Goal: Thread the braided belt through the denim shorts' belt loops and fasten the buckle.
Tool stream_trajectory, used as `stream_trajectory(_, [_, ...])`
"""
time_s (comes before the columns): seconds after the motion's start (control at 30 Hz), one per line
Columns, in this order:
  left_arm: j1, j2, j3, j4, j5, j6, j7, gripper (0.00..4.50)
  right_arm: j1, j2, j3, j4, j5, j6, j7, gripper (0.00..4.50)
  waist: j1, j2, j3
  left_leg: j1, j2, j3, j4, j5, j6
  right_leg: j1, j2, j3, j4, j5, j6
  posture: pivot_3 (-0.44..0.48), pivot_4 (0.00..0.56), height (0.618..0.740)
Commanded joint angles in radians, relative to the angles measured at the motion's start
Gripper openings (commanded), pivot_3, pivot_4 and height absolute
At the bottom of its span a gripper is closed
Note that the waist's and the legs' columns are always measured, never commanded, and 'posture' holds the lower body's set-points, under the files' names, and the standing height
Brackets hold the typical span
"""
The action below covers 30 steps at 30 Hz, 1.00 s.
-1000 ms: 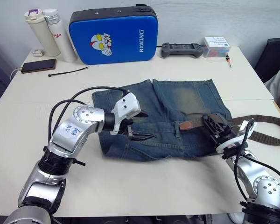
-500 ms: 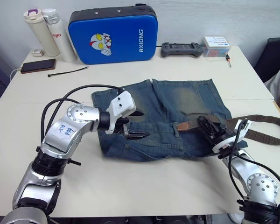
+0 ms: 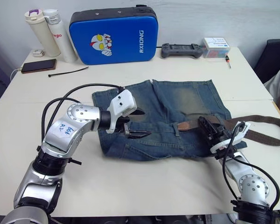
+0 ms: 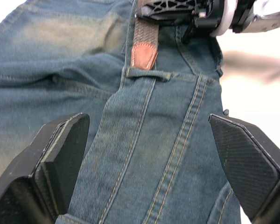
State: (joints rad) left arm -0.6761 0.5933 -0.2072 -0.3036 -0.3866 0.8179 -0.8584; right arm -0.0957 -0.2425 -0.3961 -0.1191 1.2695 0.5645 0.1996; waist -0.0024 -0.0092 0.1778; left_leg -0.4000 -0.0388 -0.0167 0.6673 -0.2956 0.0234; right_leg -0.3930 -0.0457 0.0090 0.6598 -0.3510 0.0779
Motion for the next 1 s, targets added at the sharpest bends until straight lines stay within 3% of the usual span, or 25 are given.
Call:
stream_trajectory(0.03, [-0.018,-0.006,0.008,-0.031,-0.006,-0.001,0.007,4.50,0.019,0.031,-0.031,0.004,-0.032,-0.036,-0.015,0.02,0.000,0.000,0.000,0.001,0.000,0.000,0.000,0.000,0.000,0.000,0.000,0.000,0.000,0.000,0.000,0.000,0.150,0.740])
stream_trajectory(0.43, [-0.026,-0.013,-0.005,-0.021,-0.004,-0.005,0.005,4.50,0.104,0.020,0.032,-0.070,0.074,0.142,0.036,0.02,-0.003,0.000,0.000,0.001,0.000,0.000,-0.003,0.001,-0.001,0.000,0.000,0.000,0.000,0.000,0.000,0.000,0.150,0.740])
stream_trajectory(0.73, [-0.025,-0.012,-0.003,-0.019,-0.004,-0.005,0.004,4.50,0.070,0.006,-0.060,-0.006,0.133,0.143,0.009,0.02,-0.002,0.000,0.000,0.002,0.000,0.000,-0.004,0.001,-0.001,0.001,0.000,0.000,0.000,0.000,-0.001,0.000,0.150,0.740])
stream_trajectory(1.0, [-0.022,-0.010,-0.004,-0.023,-0.004,-0.005,0.003,4.50,0.119,-0.037,-0.032,-0.046,0.186,0.231,0.050,0.02,0.001,0.000,0.000,0.002,0.000,0.000,-0.004,0.000,-0.001,0.001,0.000,0.000,-0.001,-0.001,-0.001,0.000,0.150,0.740])
